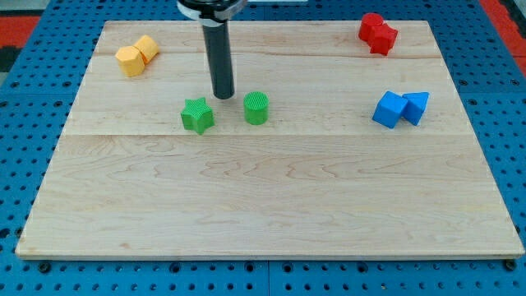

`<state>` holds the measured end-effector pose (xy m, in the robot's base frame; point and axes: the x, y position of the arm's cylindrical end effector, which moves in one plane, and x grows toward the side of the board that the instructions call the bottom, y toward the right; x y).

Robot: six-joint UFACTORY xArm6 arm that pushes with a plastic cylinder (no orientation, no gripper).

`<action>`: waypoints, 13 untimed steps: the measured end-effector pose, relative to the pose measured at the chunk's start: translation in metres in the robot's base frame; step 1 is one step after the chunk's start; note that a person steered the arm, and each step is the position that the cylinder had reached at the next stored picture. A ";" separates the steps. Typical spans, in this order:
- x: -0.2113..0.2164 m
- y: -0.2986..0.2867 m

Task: Push the green star towards the bottom left of the board

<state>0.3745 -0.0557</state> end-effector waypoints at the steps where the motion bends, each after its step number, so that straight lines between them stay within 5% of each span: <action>1: 0.044 -0.014; 2: 0.047 -0.075; 4: -0.018 -0.078; 7: 0.110 -0.101; 9: 0.035 -0.096; 10: 0.052 -0.133; 12: 0.096 -0.112; 13: 0.076 -0.047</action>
<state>0.4508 -0.1027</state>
